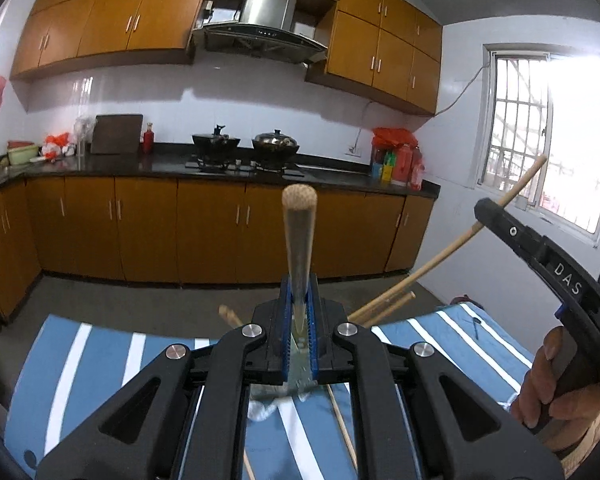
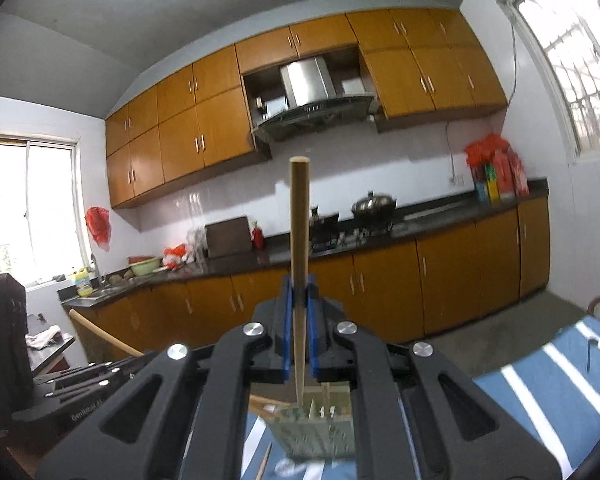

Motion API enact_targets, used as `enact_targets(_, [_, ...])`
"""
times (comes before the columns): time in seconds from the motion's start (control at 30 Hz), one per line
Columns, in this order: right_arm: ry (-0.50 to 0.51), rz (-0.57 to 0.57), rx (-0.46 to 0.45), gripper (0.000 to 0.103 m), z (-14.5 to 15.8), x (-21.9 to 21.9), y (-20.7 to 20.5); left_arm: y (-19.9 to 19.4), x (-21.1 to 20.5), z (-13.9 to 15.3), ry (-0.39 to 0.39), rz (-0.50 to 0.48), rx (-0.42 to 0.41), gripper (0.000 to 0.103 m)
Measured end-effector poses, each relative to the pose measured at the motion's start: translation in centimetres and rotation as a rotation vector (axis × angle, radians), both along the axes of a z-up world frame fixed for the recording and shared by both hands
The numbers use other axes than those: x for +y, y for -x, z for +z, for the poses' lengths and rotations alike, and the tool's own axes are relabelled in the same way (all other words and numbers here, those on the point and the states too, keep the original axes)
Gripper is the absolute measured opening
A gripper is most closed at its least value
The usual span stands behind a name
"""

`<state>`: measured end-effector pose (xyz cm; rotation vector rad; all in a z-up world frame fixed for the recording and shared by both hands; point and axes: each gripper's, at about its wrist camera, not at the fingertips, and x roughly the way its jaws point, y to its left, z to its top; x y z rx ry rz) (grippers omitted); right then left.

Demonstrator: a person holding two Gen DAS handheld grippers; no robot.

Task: Organize utensils
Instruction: 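Lift the left gripper's chopstick upright over the holder while the right gripper lifts its own, then drop the left gripper's chopstick into the holder and open it while the right gripper releases its own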

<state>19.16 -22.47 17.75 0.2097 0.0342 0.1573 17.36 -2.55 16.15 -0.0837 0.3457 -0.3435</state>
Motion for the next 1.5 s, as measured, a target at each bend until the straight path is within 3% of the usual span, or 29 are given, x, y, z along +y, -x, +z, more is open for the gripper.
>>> enact_targets(0.13, [0.012,-0.028,0.039,0.008,-0.7,-0.1,-3.0,-1.8,-1.0,-0.4,-0.052,0.010,0.022,0.007])
enact_targets(0.47, [0.035,-0.036,0.203,0.008,-5.8,0.0,-8.7,-4.9,-2.4,-4.1,-0.143,0.021,0.117,0.007])
enact_targets(0.57, [0.034,-0.026,0.221,0.013,-6.4,0.1,-8.9,-5.5,-2.2,-4.4,-0.118,0.017,0.141,0.007])
enact_targets(0.6, [0.035,-0.029,0.217,0.023,-6.4,0.1,-8.5,-5.4,-2.0,-4.3,-0.102,0.014,0.145,0.008])
enact_targets(0.67, [0.026,-0.036,0.204,0.032,-6.2,0.0,-7.9,-5.3,-1.5,-4.0,-0.064,0.006,0.152,0.008])
enact_targets(0.8, [0.012,-0.047,0.188,0.032,-5.8,-0.7,-6.4,-4.6,-1.1,-3.2,-0.028,0.010,0.140,0.015])
enact_targets(1.0, [-0.022,-0.078,0.190,0.032,-6.6,-2.9,-2.7,-2.6,0.1,-1.8,0.003,0.037,0.089,0.015])
enact_targets(1.17, [-0.032,-0.094,0.342,0.032,-11.8,-4.3,-1.3,-0.4,2.2,-2.5,-0.003,0.092,0.077,0.016])
enact_targets(1.23, [-0.015,-0.078,0.444,0.032,-15.4,-4.3,-1.4,0.5,3.1,-4.2,-0.024,0.125,0.097,0.022])
enact_targets(1.4, [0.027,-0.004,0.690,0.032,-24.0,-1.7,-1.9,0.6,4.7,-10.6,-0.104,0.195,0.230,0.024])
enact_targets(1.5, [0.062,0.046,0.766,0.032,-26.6,0.7,-2.0,0.4,4.9,-15.3,-0.114,0.199,0.350,0.024])
